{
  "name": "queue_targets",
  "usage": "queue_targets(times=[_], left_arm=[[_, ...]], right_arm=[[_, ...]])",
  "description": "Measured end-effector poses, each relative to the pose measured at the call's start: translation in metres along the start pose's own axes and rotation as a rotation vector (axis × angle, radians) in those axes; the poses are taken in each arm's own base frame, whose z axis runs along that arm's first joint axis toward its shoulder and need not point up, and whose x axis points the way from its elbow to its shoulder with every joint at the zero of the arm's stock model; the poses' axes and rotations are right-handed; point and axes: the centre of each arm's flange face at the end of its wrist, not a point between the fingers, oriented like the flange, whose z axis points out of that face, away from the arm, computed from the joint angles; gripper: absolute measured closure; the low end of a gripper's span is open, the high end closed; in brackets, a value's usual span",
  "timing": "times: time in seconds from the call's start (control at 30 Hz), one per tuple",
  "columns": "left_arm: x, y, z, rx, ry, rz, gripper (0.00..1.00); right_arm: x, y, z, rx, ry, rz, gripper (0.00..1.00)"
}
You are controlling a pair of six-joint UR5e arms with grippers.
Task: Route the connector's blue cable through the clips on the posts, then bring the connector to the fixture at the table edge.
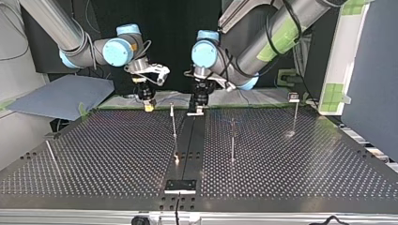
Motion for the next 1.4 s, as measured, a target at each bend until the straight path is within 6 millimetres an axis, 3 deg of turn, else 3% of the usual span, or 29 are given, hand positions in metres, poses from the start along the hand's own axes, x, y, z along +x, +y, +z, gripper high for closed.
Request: queue_targets(times=[0.17, 0.63, 0.9, 1.17, 1.4], left_arm=[[0.018, -0.006, -0.003, 0.006, 0.014, 0.001, 1.00], [0.036, -0.007, -0.016, 0.009, 0.017, -0.008, 1.00], [0.060, -0.013, -0.023, 0.022, 0.040, 0.005, 1.00], [0.064, -0.017, -0.024, 0.029, 0.039, 0.003, 1.00], [0.065, -0.020, -0.026, 0.035, 0.039, 0.004, 1.00]], right_arm=[[-0.005, 0.005, -0.002, -0.010, -0.014, -0.016, 1.00], [-0.023, 0.019, -0.009, -0.036, 0.003, -0.036, 1.00], [-0.029, 0.024, -0.010, -0.041, 0.005, -0.037, 1.00], [-0.039, 0.024, -0.012, -0.037, -0.003, -0.038, 1.00], [-0.064, 0.027, -0.007, -0.040, -0.030, -0.034, 1.00]])
